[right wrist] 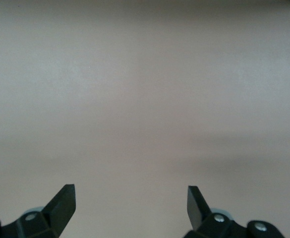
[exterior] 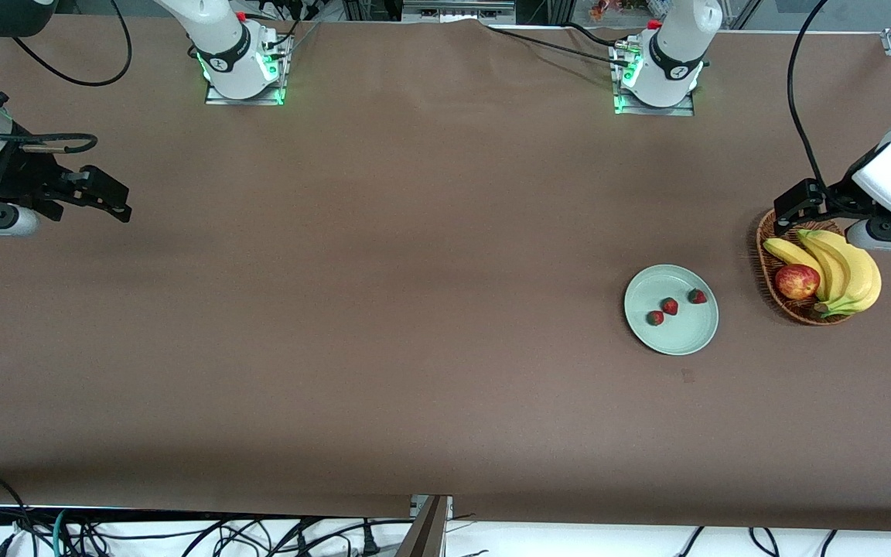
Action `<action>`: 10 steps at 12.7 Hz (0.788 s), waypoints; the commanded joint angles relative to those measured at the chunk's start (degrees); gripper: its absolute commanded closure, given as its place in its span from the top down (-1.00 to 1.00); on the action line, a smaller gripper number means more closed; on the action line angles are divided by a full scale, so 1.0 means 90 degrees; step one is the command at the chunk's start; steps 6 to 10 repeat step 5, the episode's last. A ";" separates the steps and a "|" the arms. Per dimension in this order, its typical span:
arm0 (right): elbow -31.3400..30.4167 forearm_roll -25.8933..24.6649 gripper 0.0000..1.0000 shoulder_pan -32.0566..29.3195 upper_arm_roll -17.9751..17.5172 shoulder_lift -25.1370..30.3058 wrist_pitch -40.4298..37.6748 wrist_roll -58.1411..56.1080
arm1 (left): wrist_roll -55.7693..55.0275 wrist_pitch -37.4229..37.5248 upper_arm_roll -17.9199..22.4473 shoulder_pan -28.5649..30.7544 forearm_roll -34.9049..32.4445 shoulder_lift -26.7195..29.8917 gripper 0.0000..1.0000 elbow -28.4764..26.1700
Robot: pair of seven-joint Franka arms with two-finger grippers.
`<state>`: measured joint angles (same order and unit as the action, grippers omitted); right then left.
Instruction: Collect all strawberries into plate
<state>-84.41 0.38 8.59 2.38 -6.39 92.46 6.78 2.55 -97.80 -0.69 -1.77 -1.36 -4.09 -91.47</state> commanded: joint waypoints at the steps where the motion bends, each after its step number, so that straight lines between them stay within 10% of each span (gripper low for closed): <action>1: 0.0111 -0.0003 0.99 0.0032 -0.0011 -0.0022 0.0001 0.0037 | -0.0049 -0.0209 -0.0001 0.0040 0.0142 0.0365 1.00 -0.0617; 10: 0.0091 0.0085 0.99 -0.0007 0.0028 -0.0032 -0.0097 0.0038 | -0.0058 -0.0149 -0.0001 0.0040 0.0142 0.0689 1.00 -0.1028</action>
